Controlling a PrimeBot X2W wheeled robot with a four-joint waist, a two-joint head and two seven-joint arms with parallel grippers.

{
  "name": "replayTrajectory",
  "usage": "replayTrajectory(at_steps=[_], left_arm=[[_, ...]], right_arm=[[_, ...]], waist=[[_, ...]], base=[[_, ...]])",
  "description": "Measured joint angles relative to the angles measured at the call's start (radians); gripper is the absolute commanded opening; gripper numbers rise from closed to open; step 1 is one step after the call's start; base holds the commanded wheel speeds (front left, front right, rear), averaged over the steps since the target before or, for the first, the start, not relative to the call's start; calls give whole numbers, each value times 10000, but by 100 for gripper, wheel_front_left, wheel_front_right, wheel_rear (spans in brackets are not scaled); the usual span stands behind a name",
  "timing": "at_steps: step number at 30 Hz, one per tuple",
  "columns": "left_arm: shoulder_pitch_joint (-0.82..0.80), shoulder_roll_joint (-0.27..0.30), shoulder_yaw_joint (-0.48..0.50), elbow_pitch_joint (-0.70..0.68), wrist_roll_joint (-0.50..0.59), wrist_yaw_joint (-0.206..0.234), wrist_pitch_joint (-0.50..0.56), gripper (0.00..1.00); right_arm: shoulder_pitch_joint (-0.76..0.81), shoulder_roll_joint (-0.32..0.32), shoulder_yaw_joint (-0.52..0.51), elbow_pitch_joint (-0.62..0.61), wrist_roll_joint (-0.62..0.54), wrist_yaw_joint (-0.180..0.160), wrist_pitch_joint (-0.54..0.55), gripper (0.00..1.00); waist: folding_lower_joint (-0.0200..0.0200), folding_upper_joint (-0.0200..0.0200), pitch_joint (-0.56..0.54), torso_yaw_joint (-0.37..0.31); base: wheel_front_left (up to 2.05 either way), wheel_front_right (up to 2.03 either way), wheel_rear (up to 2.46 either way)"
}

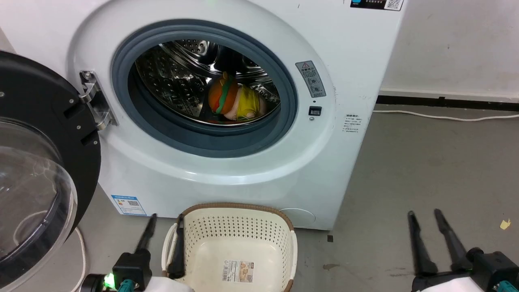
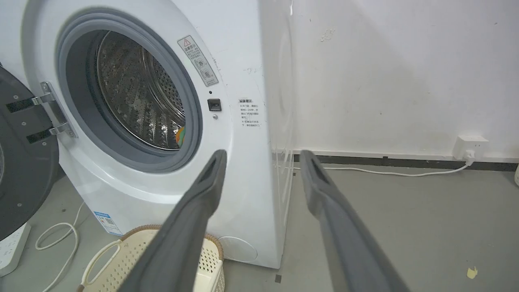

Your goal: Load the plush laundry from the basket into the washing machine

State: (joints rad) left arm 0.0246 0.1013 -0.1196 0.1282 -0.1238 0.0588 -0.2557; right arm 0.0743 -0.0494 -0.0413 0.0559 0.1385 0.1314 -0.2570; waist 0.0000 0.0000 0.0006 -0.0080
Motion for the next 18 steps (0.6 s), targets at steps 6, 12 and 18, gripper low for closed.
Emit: replayTrajectory(at_steps=[6,12,18], left_arm=[[-1,8,19,4,2,0,38,0],[-1,2,65,-19,21,-2,159,0],[-3,-8,115,-94,81,-19,303,0]], right_arm=[[-1,-2,0,0,0,2,15,0],[-4,-2,15,-8,-13,2,153,0],[-10,-2,38,-23,-81,2,295,0]], waist=[[0,0,-1,2],[1,0,-1,6],[1,0,-1,10]], base=[[0,0,0],[0,0,0],[0,0,0]])
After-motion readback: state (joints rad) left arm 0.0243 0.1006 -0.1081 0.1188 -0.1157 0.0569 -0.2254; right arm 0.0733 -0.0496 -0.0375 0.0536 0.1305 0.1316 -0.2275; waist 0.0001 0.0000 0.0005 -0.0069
